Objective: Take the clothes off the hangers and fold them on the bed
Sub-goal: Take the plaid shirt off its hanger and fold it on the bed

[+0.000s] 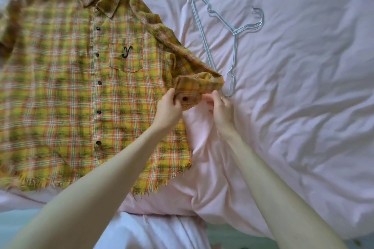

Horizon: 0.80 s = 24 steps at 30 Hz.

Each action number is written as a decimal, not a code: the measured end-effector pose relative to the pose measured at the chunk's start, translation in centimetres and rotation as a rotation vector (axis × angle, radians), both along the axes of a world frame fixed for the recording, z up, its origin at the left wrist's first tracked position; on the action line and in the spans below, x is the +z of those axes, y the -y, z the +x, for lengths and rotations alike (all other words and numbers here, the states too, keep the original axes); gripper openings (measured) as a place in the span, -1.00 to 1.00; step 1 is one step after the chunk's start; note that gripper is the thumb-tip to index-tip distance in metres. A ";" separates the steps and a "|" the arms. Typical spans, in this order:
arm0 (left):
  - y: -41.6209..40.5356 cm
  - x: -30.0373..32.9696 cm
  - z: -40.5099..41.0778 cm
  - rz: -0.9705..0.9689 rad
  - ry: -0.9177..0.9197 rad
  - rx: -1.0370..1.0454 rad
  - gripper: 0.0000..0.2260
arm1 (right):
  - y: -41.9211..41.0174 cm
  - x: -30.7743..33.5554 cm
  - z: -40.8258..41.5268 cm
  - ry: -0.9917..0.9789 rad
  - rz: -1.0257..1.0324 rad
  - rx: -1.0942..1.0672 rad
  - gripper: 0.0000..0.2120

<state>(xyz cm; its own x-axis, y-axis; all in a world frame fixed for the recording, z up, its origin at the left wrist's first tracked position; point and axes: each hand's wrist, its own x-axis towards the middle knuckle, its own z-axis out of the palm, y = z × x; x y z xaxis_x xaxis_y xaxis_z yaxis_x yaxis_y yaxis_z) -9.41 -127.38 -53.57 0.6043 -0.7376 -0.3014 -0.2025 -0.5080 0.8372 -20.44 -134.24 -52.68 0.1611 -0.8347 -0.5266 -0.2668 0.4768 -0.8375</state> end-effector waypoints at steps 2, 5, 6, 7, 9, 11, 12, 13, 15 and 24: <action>0.1 1.1 2.0 -0.034 -0.373 0.185 -0.84 | -0.5 -0.9 0.2 -0.057 0.061 0.013 -0.69; -0.5 3.8 5.1 -0.220 -0.867 0.405 -0.81 | -1.6 -2.0 1.9 0.028 0.352 0.032 -0.62; -0.8 4.7 6.1 -0.283 -0.954 0.442 -0.81 | -1.8 -2.1 2.8 0.101 0.464 0.026 -0.58; -1.3 5.5 7.1 -0.333 -1.019 0.466 -0.81 | -1.9 -2.2 3.6 0.194 0.566 0.012 -0.53; -2.8 6.7 9.5 -0.419 -1.114 0.499 -0.82 | -2.5 -2.3 6.2 0.419 0.742 -0.048 -0.43; -4.4 7.4 11.8 -0.489 -1.166 0.559 -0.83 | -2.9 -2.2 9.0 0.649 0.898 -0.163 -0.35; -5.6 7.6 13.3 -0.531 -1.182 0.597 -0.80 | -3.3 -2.1 11.0 0.760 0.973 -0.228 -0.30; -6.7 7.5 14.5 -0.572 -1.197 0.635 -0.76 | -3.7 -2.0 12.7 0.852 1.021 -0.285 -0.24; -9.1 6.7 17.1 -0.658 -1.224 0.730 -0.76 | -4.2 -2.0 16.0 0.906 1.039 -0.336 -0.14; -20.8 -0.2 27.0 -0.598 -1.183 1.170 -0.63 | -5.0 -5.3 23.2 0.686 0.807 -0.461 -0.37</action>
<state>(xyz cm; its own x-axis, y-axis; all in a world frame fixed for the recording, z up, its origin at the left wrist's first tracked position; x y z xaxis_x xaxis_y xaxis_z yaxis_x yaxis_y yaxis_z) 17.58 -106.60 -53.75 0.5254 -0.2812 -0.8030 0.8043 0.4721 0.3609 2.79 -129.25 -58.02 0.3875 -0.3490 -0.8532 0.4649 0.8732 -0.1460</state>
